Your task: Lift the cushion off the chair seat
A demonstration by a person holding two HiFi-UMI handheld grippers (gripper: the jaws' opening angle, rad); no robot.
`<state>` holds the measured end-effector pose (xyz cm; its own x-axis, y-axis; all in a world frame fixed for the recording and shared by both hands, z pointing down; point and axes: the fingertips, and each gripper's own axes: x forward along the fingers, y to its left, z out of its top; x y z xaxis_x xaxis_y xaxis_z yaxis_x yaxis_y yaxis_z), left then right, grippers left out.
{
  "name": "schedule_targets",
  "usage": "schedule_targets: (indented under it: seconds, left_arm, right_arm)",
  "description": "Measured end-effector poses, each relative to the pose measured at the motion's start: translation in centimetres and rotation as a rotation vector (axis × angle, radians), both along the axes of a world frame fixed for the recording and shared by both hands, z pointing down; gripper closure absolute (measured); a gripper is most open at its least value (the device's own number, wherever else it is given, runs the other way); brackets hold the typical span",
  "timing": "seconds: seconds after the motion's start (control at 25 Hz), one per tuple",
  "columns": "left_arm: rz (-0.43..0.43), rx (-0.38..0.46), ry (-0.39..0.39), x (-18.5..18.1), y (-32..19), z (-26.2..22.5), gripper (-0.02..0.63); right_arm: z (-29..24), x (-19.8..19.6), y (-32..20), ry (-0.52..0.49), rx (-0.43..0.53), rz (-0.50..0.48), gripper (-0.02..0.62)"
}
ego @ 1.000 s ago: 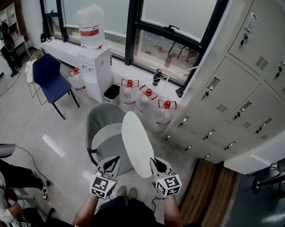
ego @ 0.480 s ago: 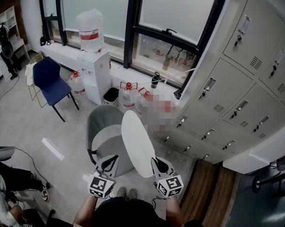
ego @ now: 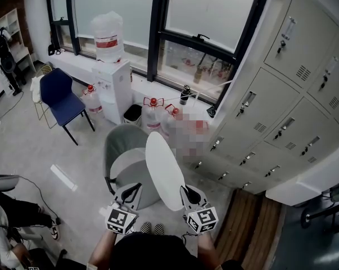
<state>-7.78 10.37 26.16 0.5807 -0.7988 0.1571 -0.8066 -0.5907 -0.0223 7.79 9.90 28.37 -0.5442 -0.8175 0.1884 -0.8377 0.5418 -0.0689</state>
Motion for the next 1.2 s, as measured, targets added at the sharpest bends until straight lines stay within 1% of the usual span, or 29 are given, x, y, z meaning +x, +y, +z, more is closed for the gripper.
schedule_targets:
  seconds: [0.92, 1.2]
  left_arm:
    - [-0.013, -0.009, -0.001, -0.1, -2.2, 0.3, 0.586]
    - [-0.011, -0.004, 0.011, 0.0, -2.5, 0.7, 0.586]
  right_arm:
    - [-0.1, -1.0, -2.1, 0.002, 0.001, -0.035, 0.552]
    - [-0.2, -1.0, -2.3, 0.003, 0.001, -0.037, 0.552]
